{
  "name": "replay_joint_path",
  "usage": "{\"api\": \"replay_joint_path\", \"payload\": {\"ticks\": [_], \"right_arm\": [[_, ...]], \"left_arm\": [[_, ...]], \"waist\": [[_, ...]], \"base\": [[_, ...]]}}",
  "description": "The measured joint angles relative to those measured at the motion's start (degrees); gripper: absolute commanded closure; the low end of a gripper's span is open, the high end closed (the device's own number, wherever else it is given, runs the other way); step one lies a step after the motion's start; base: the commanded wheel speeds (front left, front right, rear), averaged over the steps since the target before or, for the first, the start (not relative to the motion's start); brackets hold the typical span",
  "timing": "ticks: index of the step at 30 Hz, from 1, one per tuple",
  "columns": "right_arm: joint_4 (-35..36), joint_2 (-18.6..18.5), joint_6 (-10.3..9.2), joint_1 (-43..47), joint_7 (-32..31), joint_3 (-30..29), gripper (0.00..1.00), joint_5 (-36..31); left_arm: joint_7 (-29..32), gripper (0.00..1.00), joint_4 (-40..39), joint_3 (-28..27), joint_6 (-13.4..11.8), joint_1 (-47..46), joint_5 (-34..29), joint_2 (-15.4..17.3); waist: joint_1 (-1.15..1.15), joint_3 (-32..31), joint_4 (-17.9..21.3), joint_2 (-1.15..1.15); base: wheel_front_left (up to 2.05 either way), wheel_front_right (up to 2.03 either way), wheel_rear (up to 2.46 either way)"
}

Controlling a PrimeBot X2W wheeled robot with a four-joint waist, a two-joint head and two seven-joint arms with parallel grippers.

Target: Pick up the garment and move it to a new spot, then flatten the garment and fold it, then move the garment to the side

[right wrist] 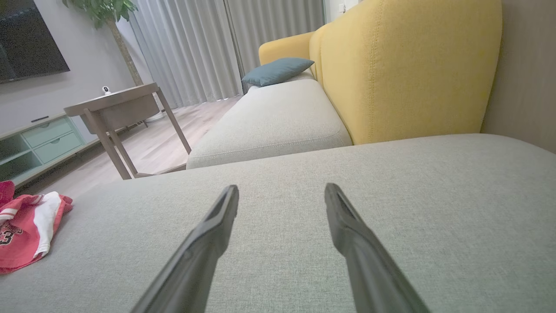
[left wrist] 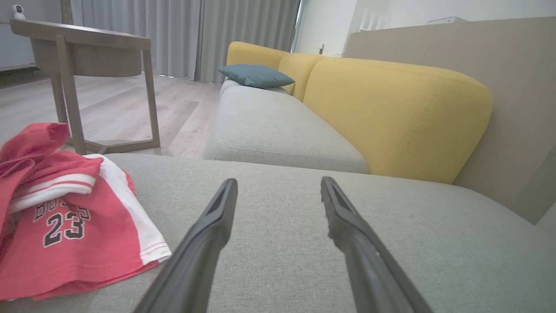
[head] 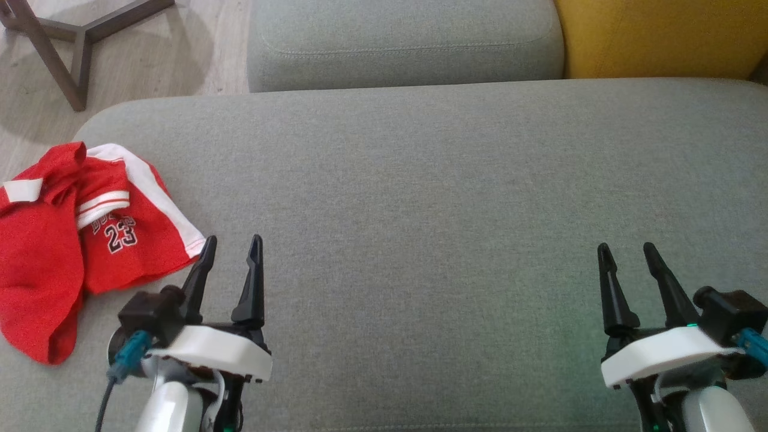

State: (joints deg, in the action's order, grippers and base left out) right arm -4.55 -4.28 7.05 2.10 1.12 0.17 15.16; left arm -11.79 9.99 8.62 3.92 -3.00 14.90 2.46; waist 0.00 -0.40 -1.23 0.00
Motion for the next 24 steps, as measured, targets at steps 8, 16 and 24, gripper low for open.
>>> {"api": "replay_joint_path", "payload": {"ticks": [8, 16, 24], "right_arm": [[0.09, 0.32, 0.00, 0.01, 0.96, 0.00, 0.00, -4.91], [0.51, 0.71, 0.00, 0.02, 1.51, -0.09, 0.00, -9.04], [0.47, 1.25, 0.00, 0.03, 1.67, -0.96, 0.00, -8.16]], "left_arm": [[-1.69, 0.00, 0.47, 0.21, -0.92, 0.05, -5.04, 0.00], [-2.49, 0.00, 1.08, 0.43, -1.22, 0.09, -8.87, -0.01], [-2.49, 0.00, 2.61, 0.40, -1.23, 0.10, -8.03, -0.02]], "waist": [[0.00, -0.09, -0.27, 0.00], [0.00, 0.10, -0.32, 0.00], [0.00, 0.20, -0.43, 0.00]], "base": [[0.00, 0.00, 0.00], [0.00, 0.00, 0.00], [0.00, 0.00, 0.00]]}}
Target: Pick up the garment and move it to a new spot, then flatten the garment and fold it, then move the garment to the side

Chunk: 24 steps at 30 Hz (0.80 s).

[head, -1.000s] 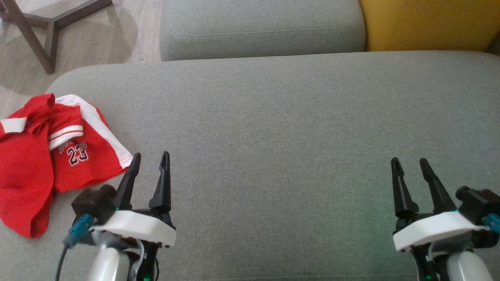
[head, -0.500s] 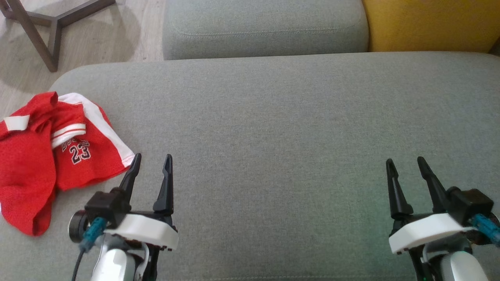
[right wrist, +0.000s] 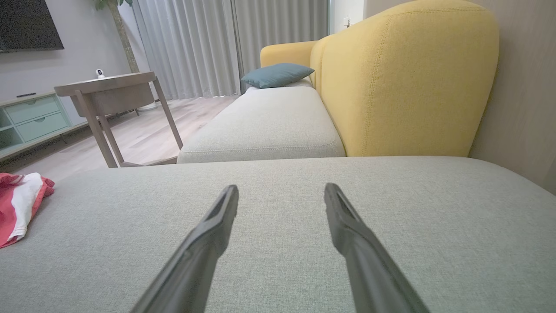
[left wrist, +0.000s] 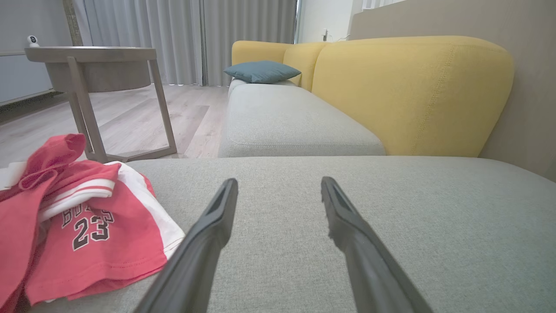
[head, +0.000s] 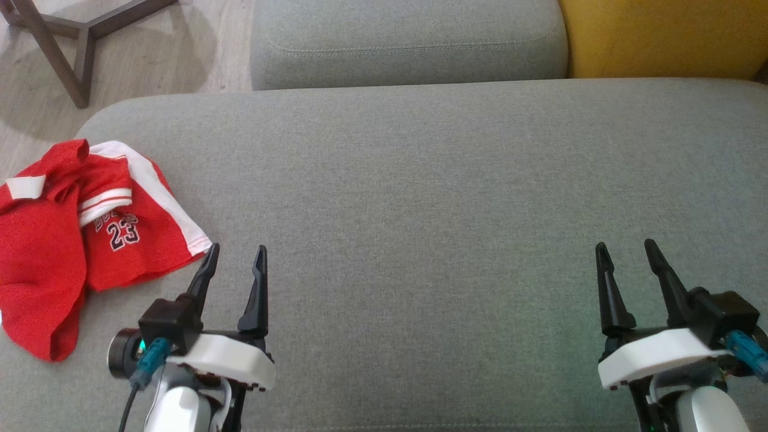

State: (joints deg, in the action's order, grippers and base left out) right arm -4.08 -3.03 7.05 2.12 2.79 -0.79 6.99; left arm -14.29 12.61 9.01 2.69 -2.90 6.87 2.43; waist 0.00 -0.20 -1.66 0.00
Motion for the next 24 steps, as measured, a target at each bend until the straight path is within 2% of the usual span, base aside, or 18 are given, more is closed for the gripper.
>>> {"api": "replay_joint_path", "payload": {"ticks": [16, 24], "right_arm": [[0.25, 0.31, 0.00, 0.93, 0.25, -0.30, 0.00, 0.66], [1.29, 0.34, 0.00, 0.93, 0.25, -0.41, 0.00, 0.66]], "left_arm": [[0.00, 0.00, 0.75, 0.02, -0.68, -0.01, 0.45, -0.01], [0.00, 0.00, 0.90, -0.03, -0.76, -0.05, 0.45, -0.02]], "waist": [[0.00, 0.36, -0.24, 0.00], [0.00, 0.65, -1.91, 0.00]], "base": [[0.00, 0.00, 0.00], [0.00, 0.00, 0.00]]}}
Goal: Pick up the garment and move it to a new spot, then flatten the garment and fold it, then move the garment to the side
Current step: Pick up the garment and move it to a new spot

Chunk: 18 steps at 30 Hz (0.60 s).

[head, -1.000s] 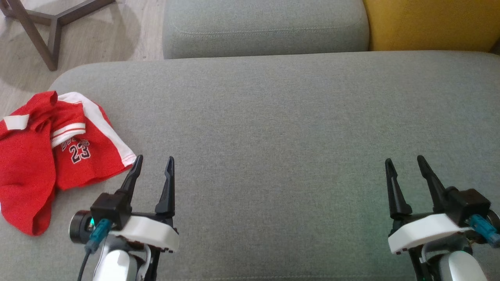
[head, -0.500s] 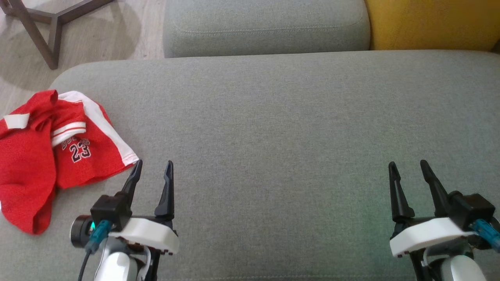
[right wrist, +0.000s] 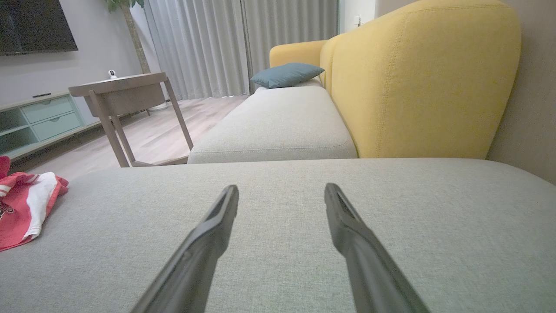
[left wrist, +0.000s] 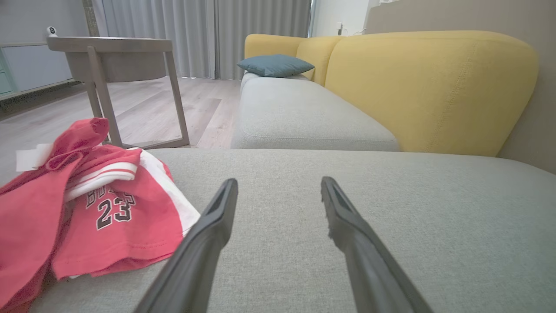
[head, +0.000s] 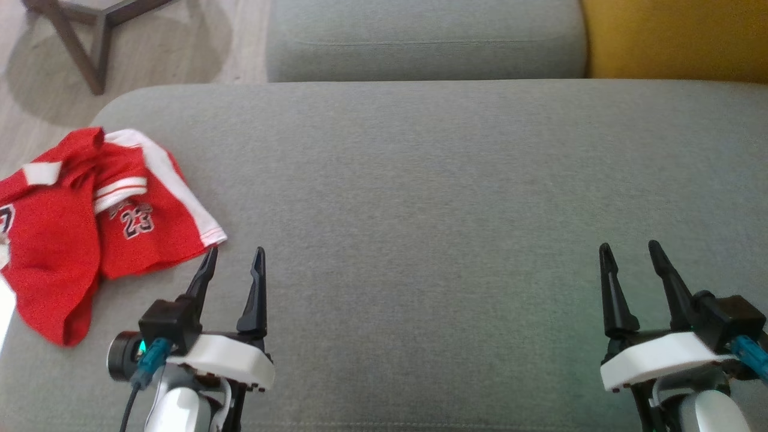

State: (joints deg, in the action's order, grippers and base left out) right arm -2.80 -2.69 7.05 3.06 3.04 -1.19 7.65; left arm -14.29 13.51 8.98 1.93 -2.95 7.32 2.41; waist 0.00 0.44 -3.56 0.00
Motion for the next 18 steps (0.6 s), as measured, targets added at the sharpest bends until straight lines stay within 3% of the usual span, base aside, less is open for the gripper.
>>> {"api": "replay_joint_path", "payload": {"ticks": [10, 18], "right_arm": [[1.45, 0.03, 0.00, -0.04, -0.19, 0.58, 0.00, -0.01], [2.75, 0.04, 0.00, -0.13, -1.03, 2.16, 0.00, -0.01]], "left_arm": [[0.00, 0.00, 0.09, -0.68, -0.45, -1.05, 0.02, -0.02], [-0.01, 0.00, -0.04, -2.54, -0.64, -1.13, 0.66, -0.01]], "waist": [[0.00, 0.61, -5.34, 0.00], [0.00, 1.12, -11.83, 0.00]], "base": [[0.00, 0.00, 0.00], [0.00, 0.00, 0.00]]}}
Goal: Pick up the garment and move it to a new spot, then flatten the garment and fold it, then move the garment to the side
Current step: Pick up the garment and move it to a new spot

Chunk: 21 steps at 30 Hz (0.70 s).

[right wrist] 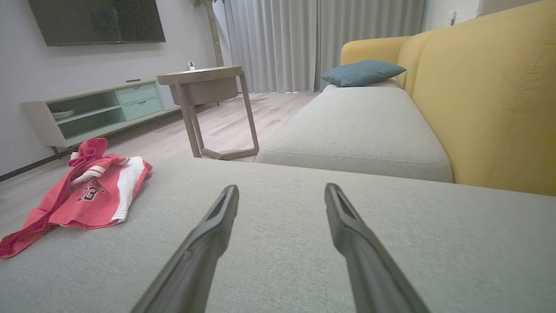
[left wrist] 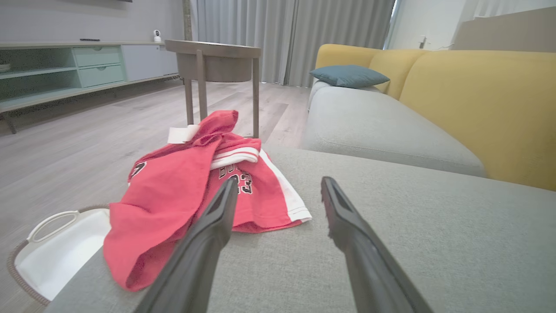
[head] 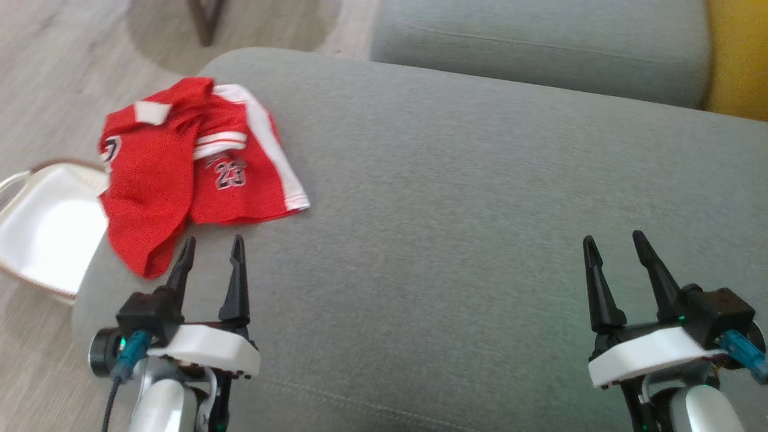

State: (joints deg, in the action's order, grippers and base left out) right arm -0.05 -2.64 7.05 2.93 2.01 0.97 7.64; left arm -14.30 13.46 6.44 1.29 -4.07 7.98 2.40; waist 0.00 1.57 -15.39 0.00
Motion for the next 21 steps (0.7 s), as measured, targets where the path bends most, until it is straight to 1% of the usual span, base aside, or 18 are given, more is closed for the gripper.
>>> {"api": "replay_joint_path", "payload": {"ticks": [4, 9, 14, 21], "right_arm": [[0.49, 0.00, 0.00, -0.20, -0.07, 0.66, 0.00, 0.00], [1.00, 0.00, 0.00, -0.26, -0.60, 0.64, 0.00, -0.10], [1.45, -0.01, 0.00, -0.27, -0.87, 0.64, 0.00, -0.10], [2.19, -0.13, 0.00, -0.29, -1.55, 0.65, 0.00, -0.09]], "left_arm": [[0.01, 0.00, -0.34, -1.27, -0.33, 0.01, 0.00, -0.02], [0.01, 0.00, -0.80, -2.32, -0.34, 0.05, -0.01, 0.00], [0.01, 0.00, -1.18, -3.11, -0.34, 0.06, -0.21, 0.00], [0.01, 0.00, -1.36, -3.14, -0.34, 0.05, -0.22, -0.01]], "waist": [[0.00, 0.45, -2.65, 0.00], [0.00, 0.97, -4.69, 0.00], [0.00, 1.41, -5.34, 0.00], [0.00, 2.25, -5.13, 0.00]], "base": [[0.00, 0.00, 0.00], [0.00, 0.00, 0.00], [0.00, 0.00, 0.00], [0.00, 0.00, 0.00]]}}
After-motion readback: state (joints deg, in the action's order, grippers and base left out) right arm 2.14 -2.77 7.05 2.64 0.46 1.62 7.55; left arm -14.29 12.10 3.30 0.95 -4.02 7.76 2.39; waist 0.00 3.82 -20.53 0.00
